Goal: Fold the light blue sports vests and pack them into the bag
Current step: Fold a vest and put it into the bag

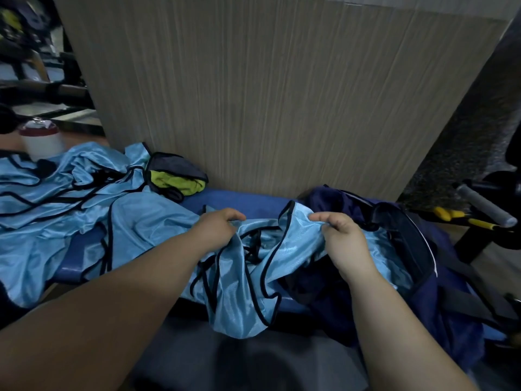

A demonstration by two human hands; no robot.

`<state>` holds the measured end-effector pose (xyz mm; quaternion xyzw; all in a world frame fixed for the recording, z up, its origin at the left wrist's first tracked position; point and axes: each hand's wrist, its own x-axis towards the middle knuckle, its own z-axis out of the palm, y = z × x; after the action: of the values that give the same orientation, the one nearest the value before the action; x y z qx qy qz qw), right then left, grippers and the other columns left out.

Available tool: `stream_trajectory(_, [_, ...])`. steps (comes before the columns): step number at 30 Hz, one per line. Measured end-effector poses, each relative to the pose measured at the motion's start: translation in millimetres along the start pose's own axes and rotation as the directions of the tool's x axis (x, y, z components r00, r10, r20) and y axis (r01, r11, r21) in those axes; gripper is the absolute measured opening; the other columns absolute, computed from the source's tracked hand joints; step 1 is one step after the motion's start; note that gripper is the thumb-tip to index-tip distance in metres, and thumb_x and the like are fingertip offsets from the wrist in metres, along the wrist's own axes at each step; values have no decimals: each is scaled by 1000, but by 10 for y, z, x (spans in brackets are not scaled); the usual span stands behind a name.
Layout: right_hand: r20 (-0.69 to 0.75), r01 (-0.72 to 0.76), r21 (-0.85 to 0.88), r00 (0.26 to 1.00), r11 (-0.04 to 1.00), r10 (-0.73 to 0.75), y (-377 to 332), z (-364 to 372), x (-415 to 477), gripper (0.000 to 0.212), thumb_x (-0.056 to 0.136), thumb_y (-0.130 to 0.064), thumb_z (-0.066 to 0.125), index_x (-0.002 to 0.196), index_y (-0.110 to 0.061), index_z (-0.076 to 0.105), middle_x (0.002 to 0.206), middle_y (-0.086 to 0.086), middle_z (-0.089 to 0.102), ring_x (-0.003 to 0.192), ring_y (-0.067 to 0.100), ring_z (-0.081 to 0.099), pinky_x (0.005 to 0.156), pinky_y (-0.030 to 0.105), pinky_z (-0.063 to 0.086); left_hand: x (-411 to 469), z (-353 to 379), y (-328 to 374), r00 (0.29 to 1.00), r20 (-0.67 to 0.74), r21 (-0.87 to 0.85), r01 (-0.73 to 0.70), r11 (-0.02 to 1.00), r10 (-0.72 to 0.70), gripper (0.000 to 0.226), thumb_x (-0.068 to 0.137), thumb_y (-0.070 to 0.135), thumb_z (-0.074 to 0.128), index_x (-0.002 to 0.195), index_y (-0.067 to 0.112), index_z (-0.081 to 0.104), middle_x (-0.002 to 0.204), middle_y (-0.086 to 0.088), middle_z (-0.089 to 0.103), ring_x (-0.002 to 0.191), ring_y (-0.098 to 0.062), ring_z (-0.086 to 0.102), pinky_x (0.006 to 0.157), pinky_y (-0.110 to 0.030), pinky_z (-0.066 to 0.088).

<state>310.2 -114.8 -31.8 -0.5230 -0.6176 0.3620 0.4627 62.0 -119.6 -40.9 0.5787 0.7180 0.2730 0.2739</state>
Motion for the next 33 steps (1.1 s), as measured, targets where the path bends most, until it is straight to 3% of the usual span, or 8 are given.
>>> stream_trajectory(5, [53, 11, -74, 999, 997, -7, 24, 11, 40, 19, 83, -16, 77, 93, -31, 70, 99, -1, 70, 78, 5, 66, 73, 19, 51, -25, 50, -103, 999, 13, 43, 36, 998, -37, 49, 93, 34, 62, 138, 22, 48, 136, -3, 52, 109, -15, 53, 83, -21, 38])
stream_trajectory(9, [74, 40, -228, 997, 973, -24, 32, 38, 31, 15, 81, -12, 79, 76, -25, 72, 83, -8, 72, 71, 1, 63, 64, 5, 43, -31, 52, -108, 995, -1, -123, 99, 988, -100, 58, 87, 49, 66, 136, 22, 49, 133, -3, 52, 98, -11, 48, 84, -24, 37])
stream_trajectory(13, [101, 189, -484, 982, 854, -160, 78, 92, 19, 15, 88, -17, 67, 78, -28, 64, 95, -8, 63, 80, 7, 55, 68, 14, 35, -37, 35, -91, 995, -41, -121, 90, 989, -96, 45, 86, 31, 70, 128, 24, 54, 109, -3, 59, 83, -14, 57, 70, -25, 44])
stream_trajectory(17, [42, 280, -422, 956, 862, -290, 45, 119, -35, 18, 93, -14, 59, 84, -29, 56, 80, -13, 57, 78, 13, 50, 70, 26, 37, -46, 12, -33, 995, -33, -323, 74, 943, -90, 20, 91, 12, 60, 105, 26, 65, 84, -2, 57, 60, -14, 51, 55, -23, 43])
stream_trajectory(22, [-42, 269, -259, 956, 928, -289, -42, 108, -74, 29, 100, -13, 44, 84, -37, 48, 61, -6, 50, 51, 6, 45, 48, 17, 35, -92, -99, 228, 999, 37, -551, 45, 834, -30, 50, 88, -8, 39, 112, 28, 64, 73, -2, 48, 40, -8, 38, 38, -20, 30])
stream_trajectory(26, [-10, 262, -124, 964, 957, -265, -69, 117, -68, 28, 101, -11, 42, 88, -33, 52, 58, -9, 43, 49, 5, 39, 47, 16, 31, -131, -144, 405, 994, 81, -617, -3, 787, 68, 58, 81, -8, 40, 111, 34, 67, 75, -6, 52, 60, -19, 45, 53, -26, 37])
stream_trajectory(30, [68, 304, -76, 952, 950, -299, -93, 136, -98, 6, 95, -33, 61, 90, -30, 59, 70, -8, 53, 60, 2, 45, 59, 15, 37, -229, -143, 503, 967, 175, -727, -2, 687, 188, 63, 75, -11, 40, 105, 35, 71, 100, -15, 55, 91, -30, 51, 81, -43, 41])
stream_trajectory(33, [121, 277, -19, 954, 961, -273, -126, 192, -136, 10, 84, -43, 72, 88, -36, 66, 70, -20, 59, 65, -3, 52, 64, 10, 39, -318, -137, 568, 930, 225, -757, -20, 653, 290, 69, 80, -19, 32, 115, 30, 67, 112, -18, 58, 98, -32, 57, 83, -36, 49])
